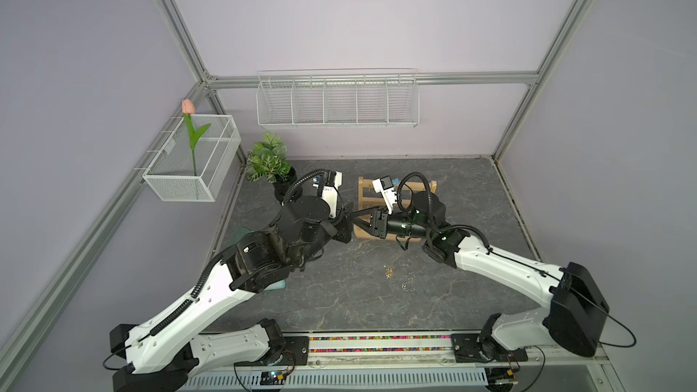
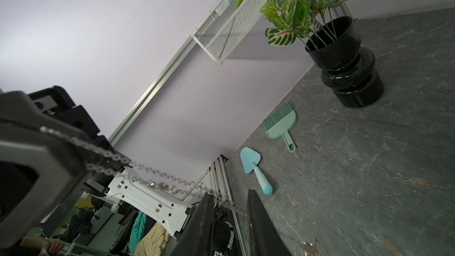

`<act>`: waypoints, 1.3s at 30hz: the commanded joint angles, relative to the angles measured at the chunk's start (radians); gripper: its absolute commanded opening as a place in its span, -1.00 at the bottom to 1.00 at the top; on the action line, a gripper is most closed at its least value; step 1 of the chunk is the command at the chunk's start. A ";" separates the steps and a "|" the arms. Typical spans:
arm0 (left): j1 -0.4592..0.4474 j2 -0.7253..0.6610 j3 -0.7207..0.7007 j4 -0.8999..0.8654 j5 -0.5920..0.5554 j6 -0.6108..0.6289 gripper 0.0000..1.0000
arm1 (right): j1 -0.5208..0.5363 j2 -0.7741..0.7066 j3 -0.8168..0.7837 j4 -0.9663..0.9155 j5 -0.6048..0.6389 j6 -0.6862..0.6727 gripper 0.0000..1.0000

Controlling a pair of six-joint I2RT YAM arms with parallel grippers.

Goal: Hang the necklace on the jewelry display stand
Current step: Pick up the necklace from the center of the board.

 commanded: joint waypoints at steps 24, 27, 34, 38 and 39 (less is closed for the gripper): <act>-0.008 -0.021 0.054 0.012 -0.021 0.008 -1.00 | 0.033 0.031 0.022 -0.001 0.088 -0.064 -0.53; -0.008 -0.025 0.046 0.012 -0.024 0.006 -1.00 | 0.033 0.005 0.015 -0.024 0.109 -0.083 -0.56; -0.008 -0.025 0.041 0.026 -0.009 0.005 -1.00 | 0.033 -0.035 0.009 -0.038 0.137 -0.103 -0.70; -0.008 -0.020 0.036 0.029 0.009 0.002 -1.00 | 0.034 -0.050 0.004 -0.013 0.143 -0.106 -0.78; -0.008 -0.021 0.035 0.028 0.012 0.000 -1.00 | 0.036 -0.054 0.005 -0.012 0.143 -0.108 -0.80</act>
